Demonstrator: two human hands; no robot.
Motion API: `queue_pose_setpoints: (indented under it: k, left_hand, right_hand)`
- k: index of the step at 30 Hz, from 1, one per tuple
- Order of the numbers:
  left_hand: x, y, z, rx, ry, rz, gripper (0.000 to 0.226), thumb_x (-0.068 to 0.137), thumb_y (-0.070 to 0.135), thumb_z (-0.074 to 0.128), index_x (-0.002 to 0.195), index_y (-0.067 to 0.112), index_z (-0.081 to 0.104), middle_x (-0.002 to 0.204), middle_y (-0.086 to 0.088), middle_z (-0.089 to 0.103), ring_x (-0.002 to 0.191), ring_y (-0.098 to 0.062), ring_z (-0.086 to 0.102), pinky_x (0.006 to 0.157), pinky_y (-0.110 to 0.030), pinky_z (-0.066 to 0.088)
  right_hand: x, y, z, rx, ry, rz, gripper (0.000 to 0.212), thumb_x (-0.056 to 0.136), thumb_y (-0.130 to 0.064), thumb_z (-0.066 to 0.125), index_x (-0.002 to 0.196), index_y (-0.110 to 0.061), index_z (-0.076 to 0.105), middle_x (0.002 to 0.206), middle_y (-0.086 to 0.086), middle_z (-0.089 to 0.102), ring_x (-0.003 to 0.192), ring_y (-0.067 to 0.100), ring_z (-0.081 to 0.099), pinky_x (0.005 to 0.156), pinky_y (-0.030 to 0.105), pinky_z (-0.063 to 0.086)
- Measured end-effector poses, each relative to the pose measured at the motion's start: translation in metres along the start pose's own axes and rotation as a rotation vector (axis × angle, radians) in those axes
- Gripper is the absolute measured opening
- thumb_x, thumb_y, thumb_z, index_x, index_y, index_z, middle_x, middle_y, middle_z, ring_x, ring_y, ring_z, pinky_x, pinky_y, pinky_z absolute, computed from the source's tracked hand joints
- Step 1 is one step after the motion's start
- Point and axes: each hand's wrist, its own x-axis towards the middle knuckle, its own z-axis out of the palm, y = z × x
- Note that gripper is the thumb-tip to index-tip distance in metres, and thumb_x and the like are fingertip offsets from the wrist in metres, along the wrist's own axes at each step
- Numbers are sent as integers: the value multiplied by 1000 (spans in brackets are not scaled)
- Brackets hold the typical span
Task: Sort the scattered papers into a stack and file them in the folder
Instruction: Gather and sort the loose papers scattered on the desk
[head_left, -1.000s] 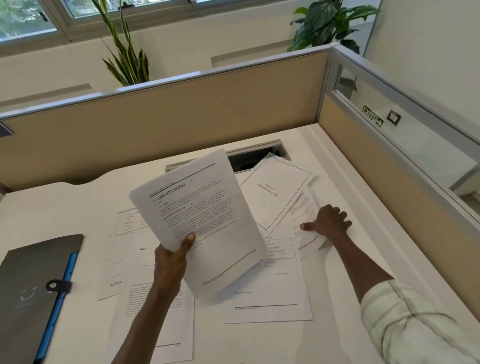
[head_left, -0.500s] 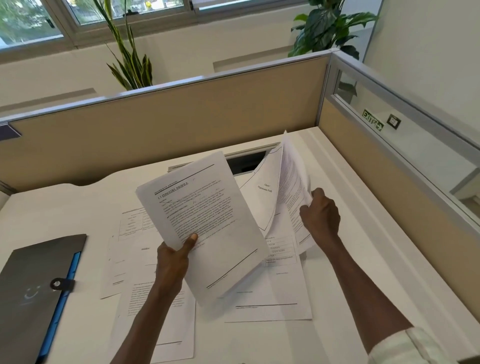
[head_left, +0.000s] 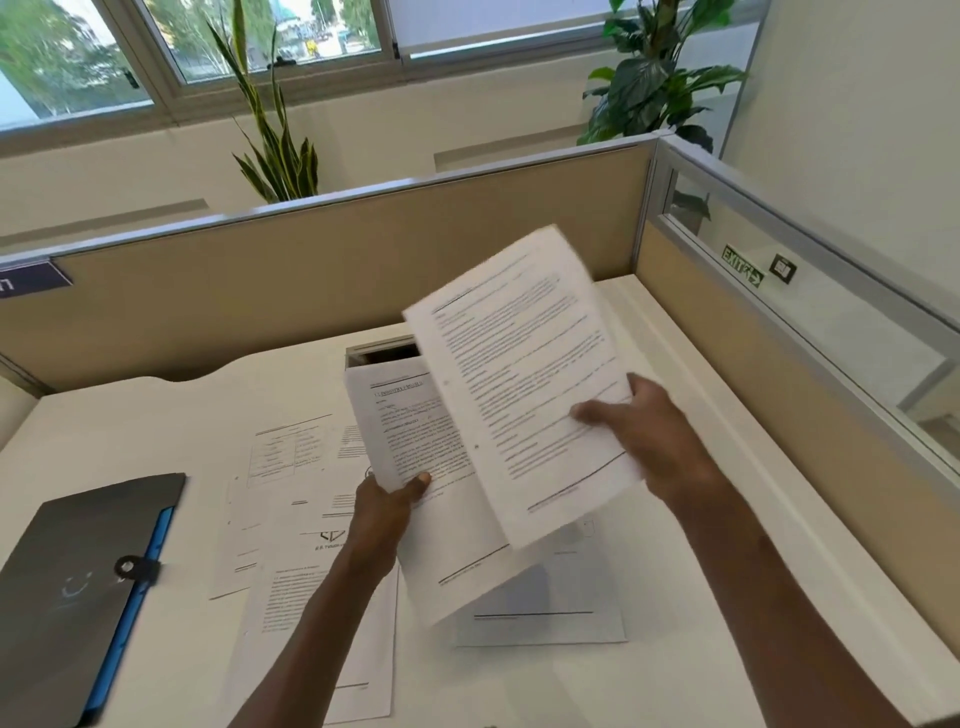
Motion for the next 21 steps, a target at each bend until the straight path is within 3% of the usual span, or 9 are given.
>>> queue_pose_setpoints:
  k: [3, 7, 12, 14, 16, 18, 21]
  left_hand:
    - [-2, 5, 1, -54, -69, -30, 41, 89, 8, 72, 128, 11, 62, 118, -8, 73, 102, -33, 71, 89, -55, 57]
    - [-5, 6, 0, -78, -116, -46, 35, 89, 8, 71, 123, 10, 65, 114, -11, 75, 99, -35, 72, 85, -56, 59]
    - [-7, 2, -4, -89, -148, -53, 29, 89, 11, 71, 119, 11, 68, 109, -10, 77, 98, -36, 72, 80, -50, 60]
    - [-7, 2, -6, -98, -180, -42, 34, 85, 17, 74, 118, 13, 68, 108, -10, 77, 100, -37, 72, 79, -49, 60]
    - [-9, 5, -6, -120, -220, -34, 44, 77, 24, 76, 119, 13, 68, 111, -11, 76, 101, -38, 72, 77, -48, 60]
    - [-10, 7, -4, -133, -260, -20, 49, 74, 28, 76, 119, 13, 68, 114, -13, 75, 104, -39, 71, 77, -48, 60]
    - [-8, 8, -1, -226, -286, -32, 46, 85, 38, 69, 123, 12, 68, 120, -17, 72, 108, -39, 69, 83, -53, 58]
  right_hand:
    - [0, 29, 22, -131, 13, 106, 43, 73, -18, 78, 111, -9, 59, 110, 9, 70, 92, 24, 69, 83, 38, 58]
    - [-9, 63, 46, -518, 40, 115, 63, 79, -43, 71, 120, -6, 42, 123, 11, 59, 107, 31, 59, 81, 32, 46]
    - [-9, 72, 46, -843, 29, 49, 79, 71, -56, 74, 123, -9, 37, 125, 12, 48, 117, 31, 46, 91, 40, 43]
    - [-2, 67, 37, -725, -29, 63, 85, 64, -54, 81, 123, -13, 36, 122, 6, 49, 115, 27, 48, 89, 40, 47]
    - [3, 59, 29, -393, -90, 91, 82, 59, -52, 85, 119, -18, 40, 115, -4, 57, 102, 16, 57, 73, 29, 50]
    - [7, 53, 25, -155, -63, 78, 69, 63, -52, 83, 113, -19, 49, 109, -7, 64, 92, 8, 63, 63, 22, 47]
    - [13, 56, 25, -112, -28, 8, 44, 72, -39, 81, 105, -18, 62, 105, -2, 72, 90, 11, 68, 67, 25, 52]
